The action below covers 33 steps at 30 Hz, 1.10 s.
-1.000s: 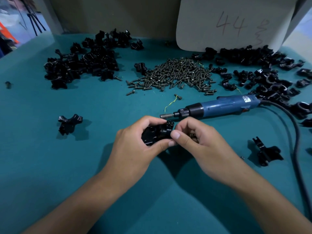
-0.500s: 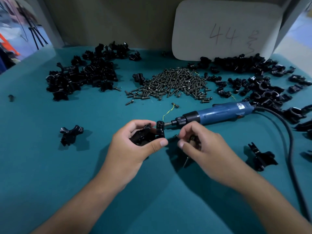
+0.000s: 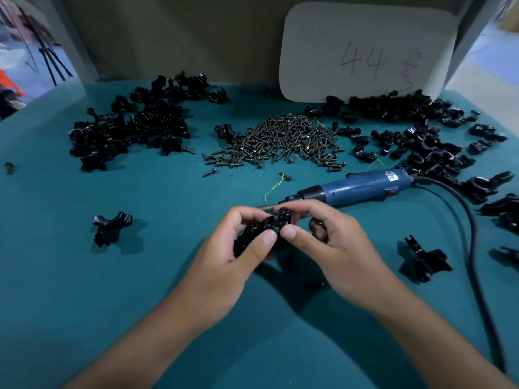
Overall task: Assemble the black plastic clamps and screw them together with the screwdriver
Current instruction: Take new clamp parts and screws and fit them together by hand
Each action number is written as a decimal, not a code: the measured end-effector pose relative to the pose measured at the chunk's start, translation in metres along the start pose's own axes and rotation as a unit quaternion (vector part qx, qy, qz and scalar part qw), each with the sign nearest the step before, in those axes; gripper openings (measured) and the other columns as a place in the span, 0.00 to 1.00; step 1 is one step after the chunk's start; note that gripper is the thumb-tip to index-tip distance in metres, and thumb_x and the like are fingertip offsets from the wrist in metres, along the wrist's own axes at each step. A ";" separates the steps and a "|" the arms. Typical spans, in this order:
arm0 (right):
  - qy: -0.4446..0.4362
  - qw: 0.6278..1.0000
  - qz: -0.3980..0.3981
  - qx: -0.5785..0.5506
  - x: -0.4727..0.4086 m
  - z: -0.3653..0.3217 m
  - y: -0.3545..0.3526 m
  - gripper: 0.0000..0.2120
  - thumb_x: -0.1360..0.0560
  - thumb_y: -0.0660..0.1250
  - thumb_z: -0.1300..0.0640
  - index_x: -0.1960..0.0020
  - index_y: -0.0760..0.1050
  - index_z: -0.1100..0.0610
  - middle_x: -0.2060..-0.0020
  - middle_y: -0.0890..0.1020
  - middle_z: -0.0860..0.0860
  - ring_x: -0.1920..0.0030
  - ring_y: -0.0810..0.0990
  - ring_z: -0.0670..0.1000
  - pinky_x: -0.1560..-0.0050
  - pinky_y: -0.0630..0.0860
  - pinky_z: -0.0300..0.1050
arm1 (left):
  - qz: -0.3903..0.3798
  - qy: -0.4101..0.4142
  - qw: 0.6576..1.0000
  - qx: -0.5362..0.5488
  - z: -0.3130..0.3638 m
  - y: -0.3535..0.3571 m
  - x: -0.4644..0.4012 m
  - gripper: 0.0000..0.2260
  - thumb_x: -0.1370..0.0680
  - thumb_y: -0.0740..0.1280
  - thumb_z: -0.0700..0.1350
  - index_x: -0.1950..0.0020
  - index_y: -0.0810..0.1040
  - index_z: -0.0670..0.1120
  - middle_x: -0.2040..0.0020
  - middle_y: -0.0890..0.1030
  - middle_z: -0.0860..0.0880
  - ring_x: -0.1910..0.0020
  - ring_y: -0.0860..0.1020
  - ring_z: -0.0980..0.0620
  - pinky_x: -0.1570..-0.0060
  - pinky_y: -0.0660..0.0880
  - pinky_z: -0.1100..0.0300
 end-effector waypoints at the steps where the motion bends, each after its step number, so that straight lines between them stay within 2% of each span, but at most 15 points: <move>1: 0.002 1.000 0.009 -0.015 0.001 0.001 -0.001 0.13 0.25 0.70 0.44 0.42 0.80 0.44 0.55 0.80 0.37 0.69 0.69 0.40 0.65 0.65 0.29 | -0.004 0.004 1.000 0.004 0.001 0.001 0.000 0.09 0.24 0.69 0.58 0.44 0.78 0.61 0.47 0.84 0.54 0.50 0.83 0.53 0.48 0.78 0.61; 4: -0.001 0.999 0.024 -0.035 0.003 0.001 -0.002 0.11 0.26 0.73 0.45 0.45 0.79 0.45 0.59 0.80 0.34 0.69 0.66 0.41 0.66 0.64 0.30 | 0.007 0.004 1.000 0.023 0.000 -0.001 -0.002 0.12 0.26 0.72 0.56 0.43 0.80 0.59 0.47 0.85 0.51 0.51 0.84 0.50 0.46 0.81 0.55; 7: -0.027 0.999 0.039 -0.015 0.005 -0.008 -0.003 0.11 0.27 0.73 0.43 0.46 0.80 0.43 0.57 0.81 0.35 0.66 0.72 0.39 0.63 0.66 0.29 | 0.014 0.003 0.999 0.044 0.000 -0.001 -0.002 0.12 0.26 0.72 0.55 0.44 0.82 0.58 0.48 0.85 0.51 0.54 0.84 0.50 0.51 0.80 0.60; 8: -0.036 0.998 0.054 -0.012 0.005 -0.010 -0.007 0.11 0.27 0.73 0.45 0.46 0.80 0.43 0.56 0.82 0.37 0.64 0.74 0.37 0.61 0.67 0.29 | 0.016 0.008 0.999 0.043 0.002 -0.001 -0.002 0.11 0.26 0.72 0.54 0.44 0.82 0.58 0.48 0.85 0.52 0.54 0.84 0.51 0.51 0.80 0.60; 11: -0.048 0.992 0.118 -0.018 0.008 -0.014 -0.023 0.10 0.26 0.71 0.45 0.45 0.79 0.44 0.54 0.83 0.40 0.60 0.77 0.37 0.59 0.69 0.28 | 0.027 0.016 0.999 0.044 0.004 -0.002 -0.002 0.12 0.25 0.69 0.55 0.43 0.81 0.55 0.46 0.85 0.52 0.47 0.83 0.51 0.45 0.79 0.54; 13: -0.046 0.990 0.131 -0.028 0.008 -0.015 -0.026 0.11 0.26 0.70 0.44 0.45 0.79 0.44 0.55 0.82 0.40 0.60 0.77 0.37 0.58 0.69 0.28 | 0.029 0.014 0.999 0.044 0.005 -0.003 -0.002 0.14 0.25 0.68 0.56 0.42 0.80 0.52 0.47 0.86 0.54 0.46 0.83 0.55 0.45 0.77 0.61; 15: -0.038 0.995 0.089 -0.018 0.006 -0.015 -0.013 0.11 0.27 0.71 0.44 0.46 0.80 0.46 0.55 0.83 0.39 0.60 0.77 0.36 0.59 0.69 0.27 | 0.025 0.017 0.999 0.043 0.008 -0.001 -0.001 0.15 0.24 0.67 0.56 0.42 0.79 0.50 0.52 0.85 0.59 0.53 0.81 0.63 0.52 0.74 0.71; 17: -0.024 0.998 0.059 -0.004 0.006 -0.012 -0.003 0.10 0.26 0.72 0.46 0.46 0.81 0.47 0.57 0.82 0.37 0.63 0.75 0.36 0.62 0.67 0.27 | 0.020 0.009 0.998 0.059 0.007 0.002 -0.001 0.15 0.25 0.67 0.55 0.42 0.79 0.49 0.55 0.83 0.60 0.57 0.79 0.64 0.55 0.73 0.73; 19: -0.016 0.998 0.059 0.001 0.006 -0.009 -0.002 0.09 0.26 0.72 0.47 0.47 0.81 0.45 0.61 0.80 0.32 0.69 0.70 0.40 0.66 0.65 0.29 | 0.012 -0.002 0.997 0.073 0.003 0.002 -0.001 0.13 0.24 0.70 0.52 0.42 0.79 0.49 0.55 0.84 0.59 0.56 0.80 0.63 0.55 0.74 0.71; 22: 0.005 0.998 0.061 -0.026 0.006 -0.003 -0.003 0.10 0.28 0.71 0.41 0.49 0.80 0.41 0.59 0.81 0.35 0.70 0.64 0.42 0.68 0.63 0.32 | -0.009 -0.006 0.999 0.046 0.001 0.006 -0.001 0.16 0.26 0.73 0.44 0.40 0.76 0.49 0.46 0.85 0.55 0.46 0.82 0.59 0.48 0.76 0.67; 25: 0.023 0.996 0.060 -0.058 0.005 0.002 -0.002 0.13 0.31 0.69 0.37 0.48 0.79 0.38 0.59 0.81 0.37 0.69 0.64 0.42 0.67 0.64 0.33 | -0.014 -0.003 0.999 0.035 0.001 0.008 0.000 0.18 0.27 0.73 0.43 0.39 0.75 0.49 0.42 0.84 0.52 0.42 0.82 0.55 0.44 0.76 0.64; 33: 0.031 0.995 0.058 -0.076 0.005 0.002 0.001 0.14 0.32 0.70 0.36 0.49 0.79 0.38 0.60 0.80 0.37 0.69 0.65 0.41 0.67 0.64 0.31 | -0.005 0.011 1.000 0.023 0.006 0.005 0.001 0.15 0.26 0.74 0.44 0.42 0.76 0.55 0.41 0.84 0.49 0.39 0.82 0.49 0.38 0.77 0.54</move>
Point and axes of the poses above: each hand's wrist, its own x-axis away from the middle knuckle, its own y-axis out of the palm, z = x × y, the point moved 10 cm from there along -x, towards the middle knuckle
